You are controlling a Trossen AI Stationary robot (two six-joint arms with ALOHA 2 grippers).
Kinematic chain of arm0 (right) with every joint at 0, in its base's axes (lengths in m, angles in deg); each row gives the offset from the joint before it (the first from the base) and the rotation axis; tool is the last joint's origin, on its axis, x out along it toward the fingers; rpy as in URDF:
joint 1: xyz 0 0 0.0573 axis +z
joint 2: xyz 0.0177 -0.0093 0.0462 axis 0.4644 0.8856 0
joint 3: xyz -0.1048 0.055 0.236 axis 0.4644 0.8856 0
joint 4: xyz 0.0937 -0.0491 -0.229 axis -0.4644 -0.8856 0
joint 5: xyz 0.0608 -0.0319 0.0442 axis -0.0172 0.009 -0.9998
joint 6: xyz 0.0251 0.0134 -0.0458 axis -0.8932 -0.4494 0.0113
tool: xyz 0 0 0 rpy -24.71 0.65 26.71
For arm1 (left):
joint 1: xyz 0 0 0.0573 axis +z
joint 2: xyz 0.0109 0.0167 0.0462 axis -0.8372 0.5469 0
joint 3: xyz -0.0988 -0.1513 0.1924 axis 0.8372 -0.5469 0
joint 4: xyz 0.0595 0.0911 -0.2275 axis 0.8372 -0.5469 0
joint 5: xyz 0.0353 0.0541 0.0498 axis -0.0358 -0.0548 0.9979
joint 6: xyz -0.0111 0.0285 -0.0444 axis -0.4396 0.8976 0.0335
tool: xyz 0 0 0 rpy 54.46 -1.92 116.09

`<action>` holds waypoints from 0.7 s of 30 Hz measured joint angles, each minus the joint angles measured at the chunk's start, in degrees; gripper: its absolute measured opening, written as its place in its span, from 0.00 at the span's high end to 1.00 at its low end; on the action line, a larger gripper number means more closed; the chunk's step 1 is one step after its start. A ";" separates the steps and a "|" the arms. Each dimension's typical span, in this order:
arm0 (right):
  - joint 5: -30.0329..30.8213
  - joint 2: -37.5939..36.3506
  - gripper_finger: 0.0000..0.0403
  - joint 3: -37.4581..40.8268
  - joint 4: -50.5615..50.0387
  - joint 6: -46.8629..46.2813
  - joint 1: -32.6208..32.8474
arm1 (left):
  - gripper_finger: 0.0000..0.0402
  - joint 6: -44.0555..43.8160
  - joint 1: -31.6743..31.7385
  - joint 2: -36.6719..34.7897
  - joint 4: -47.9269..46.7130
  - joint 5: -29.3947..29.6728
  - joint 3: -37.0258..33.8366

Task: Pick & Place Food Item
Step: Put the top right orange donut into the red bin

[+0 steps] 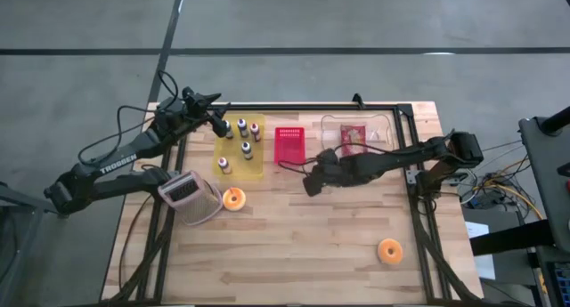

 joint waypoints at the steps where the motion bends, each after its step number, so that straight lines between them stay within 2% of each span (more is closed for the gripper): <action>1: 1.70 0.11 0.78 -0.75 0.54 1.44 -0.22 | 0.45 0.00 0.01 0.00 0.00 0.01 0.00; 5: 9.47 1.14 0.79 -4.16 4.84 8.79 -1.19 | 0.45 0.00 0.01 0.00 0.00 0.01 0.00; 9: 17.06 2.66 0.81 -5.57 13.30 17.77 -2.29 | 0.45 0.00 0.01 0.00 0.00 0.00 0.00; 13: 17.23 4.74 0.82 -5.22 21.61 20.86 -3.94 | 0.45 0.00 -0.01 0.02 0.00 0.01 0.00; 21: 17.57 13.07 0.80 -4.86 30.06 21.46 -7.77 | 0.45 0.00 0.01 0.02 0.00 -0.01 0.00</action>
